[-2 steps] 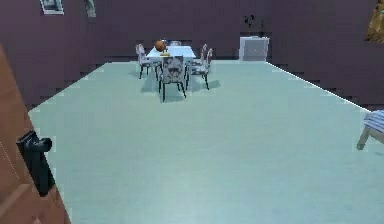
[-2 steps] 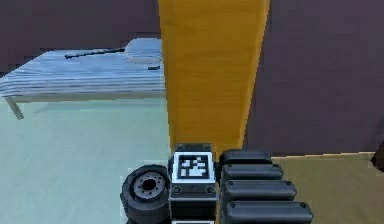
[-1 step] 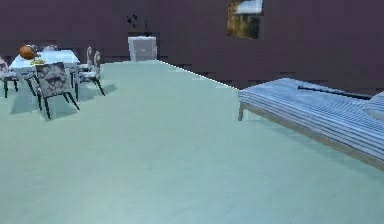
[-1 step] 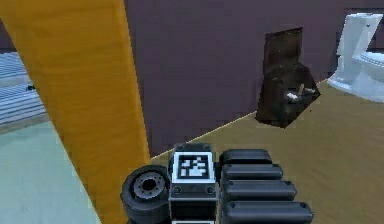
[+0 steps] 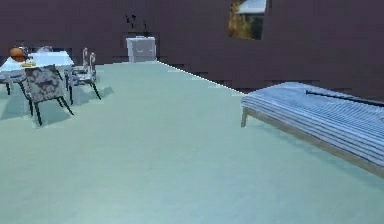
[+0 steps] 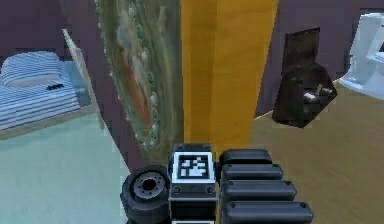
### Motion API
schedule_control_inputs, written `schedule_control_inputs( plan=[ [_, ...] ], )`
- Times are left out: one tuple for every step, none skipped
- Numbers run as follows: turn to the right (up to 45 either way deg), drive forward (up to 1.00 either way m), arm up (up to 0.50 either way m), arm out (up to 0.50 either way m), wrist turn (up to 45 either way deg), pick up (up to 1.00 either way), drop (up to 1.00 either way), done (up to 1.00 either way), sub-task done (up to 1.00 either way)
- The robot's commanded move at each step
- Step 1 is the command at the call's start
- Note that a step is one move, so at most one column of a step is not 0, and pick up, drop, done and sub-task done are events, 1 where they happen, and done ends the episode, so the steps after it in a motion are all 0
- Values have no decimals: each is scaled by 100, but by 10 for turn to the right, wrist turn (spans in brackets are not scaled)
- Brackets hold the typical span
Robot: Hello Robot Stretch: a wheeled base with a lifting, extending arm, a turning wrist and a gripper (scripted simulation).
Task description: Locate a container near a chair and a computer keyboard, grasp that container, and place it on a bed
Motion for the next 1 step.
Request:
schedule_control_inputs(
  plan=[
    [-270, 0, 0, 0, 0, 0, 0, 0, 0]
  ],
)
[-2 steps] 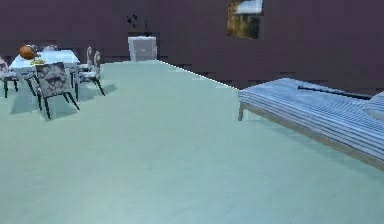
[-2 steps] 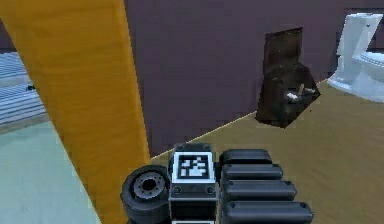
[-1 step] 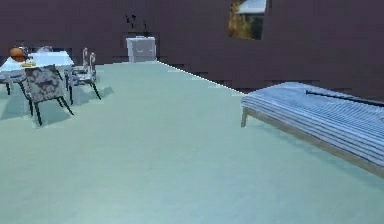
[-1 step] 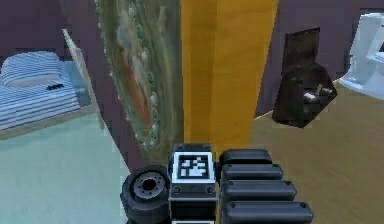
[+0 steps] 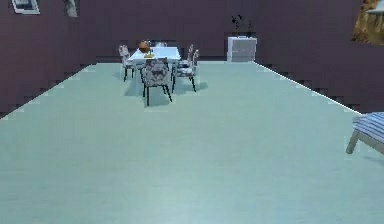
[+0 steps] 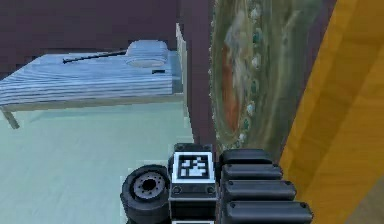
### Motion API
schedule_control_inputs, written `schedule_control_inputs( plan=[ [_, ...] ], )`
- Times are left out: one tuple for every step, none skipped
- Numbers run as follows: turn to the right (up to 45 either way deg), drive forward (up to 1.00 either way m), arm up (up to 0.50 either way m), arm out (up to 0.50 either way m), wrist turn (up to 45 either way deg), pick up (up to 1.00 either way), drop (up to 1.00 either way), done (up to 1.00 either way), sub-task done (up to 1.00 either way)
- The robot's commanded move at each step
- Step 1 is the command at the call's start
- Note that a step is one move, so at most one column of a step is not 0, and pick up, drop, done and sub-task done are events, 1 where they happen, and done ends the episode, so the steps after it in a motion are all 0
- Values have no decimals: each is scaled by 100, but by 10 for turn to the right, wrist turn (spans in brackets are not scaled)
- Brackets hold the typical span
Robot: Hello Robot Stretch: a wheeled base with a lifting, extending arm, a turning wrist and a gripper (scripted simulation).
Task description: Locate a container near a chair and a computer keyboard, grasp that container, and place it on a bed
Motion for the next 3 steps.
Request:
schedule_control_inputs(
  plan=[
    [0, 40, 0, 0, 0, 0, 0, 0, 0],
    [450, 0, 0, 0, 0, 0, 0, 0, 0],
    [240, 0, 0, 0, 0, 0, 0, 0, 0]
  ],
)
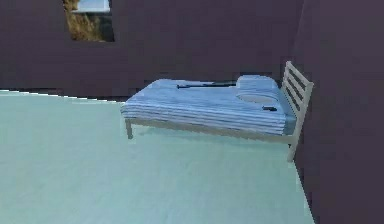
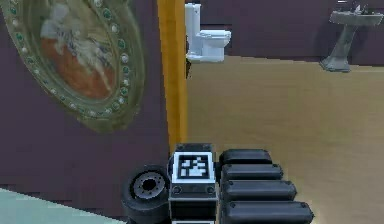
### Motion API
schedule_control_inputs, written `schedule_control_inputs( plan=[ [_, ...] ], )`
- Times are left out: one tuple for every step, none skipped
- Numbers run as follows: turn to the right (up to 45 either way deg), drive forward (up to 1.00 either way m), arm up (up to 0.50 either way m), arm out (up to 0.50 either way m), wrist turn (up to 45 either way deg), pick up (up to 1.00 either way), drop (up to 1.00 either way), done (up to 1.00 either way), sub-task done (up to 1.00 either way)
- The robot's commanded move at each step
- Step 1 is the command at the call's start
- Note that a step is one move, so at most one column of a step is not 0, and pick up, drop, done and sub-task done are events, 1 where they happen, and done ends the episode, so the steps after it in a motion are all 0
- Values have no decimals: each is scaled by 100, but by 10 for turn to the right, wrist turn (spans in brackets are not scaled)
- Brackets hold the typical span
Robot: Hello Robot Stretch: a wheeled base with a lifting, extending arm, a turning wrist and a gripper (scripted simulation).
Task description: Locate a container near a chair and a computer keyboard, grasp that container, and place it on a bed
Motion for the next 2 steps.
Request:
schedule_control_inputs(
  plan=[
    [0, 100, 0, 0, 0, 0, 0, 0, 0],
    [30, 0, 0, 0, 0, 0, 0, 0, 0]
  ],
)
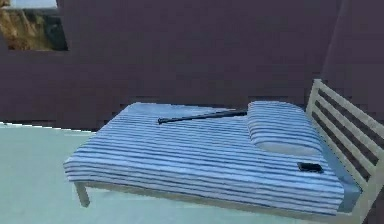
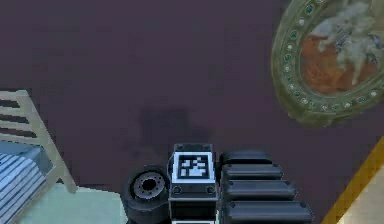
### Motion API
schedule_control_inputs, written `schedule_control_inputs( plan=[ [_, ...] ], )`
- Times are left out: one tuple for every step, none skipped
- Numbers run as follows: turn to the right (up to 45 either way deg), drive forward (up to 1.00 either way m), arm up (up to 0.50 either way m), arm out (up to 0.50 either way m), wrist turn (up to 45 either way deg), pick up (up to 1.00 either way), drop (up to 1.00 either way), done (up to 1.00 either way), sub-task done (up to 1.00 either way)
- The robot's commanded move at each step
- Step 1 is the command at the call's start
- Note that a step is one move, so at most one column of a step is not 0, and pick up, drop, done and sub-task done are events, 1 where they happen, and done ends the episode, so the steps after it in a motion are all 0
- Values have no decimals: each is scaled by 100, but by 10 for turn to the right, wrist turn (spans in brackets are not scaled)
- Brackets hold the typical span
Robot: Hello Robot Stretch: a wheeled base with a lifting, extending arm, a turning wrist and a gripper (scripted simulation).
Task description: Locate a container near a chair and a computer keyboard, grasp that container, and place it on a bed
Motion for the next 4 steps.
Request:
schedule_control_inputs(
  plan=[
    [0, 50, 0, 0, 0, 0, 0, 0, 0],
    [270, 0, 0, 0, 0, 0, 0, 0, 0],
    [-270, 0, 0, 0, 0, 0, 0, 0, 0],
    [240, 0, 0, 0, 0, 0, 0, 0, 0]
  ],
)
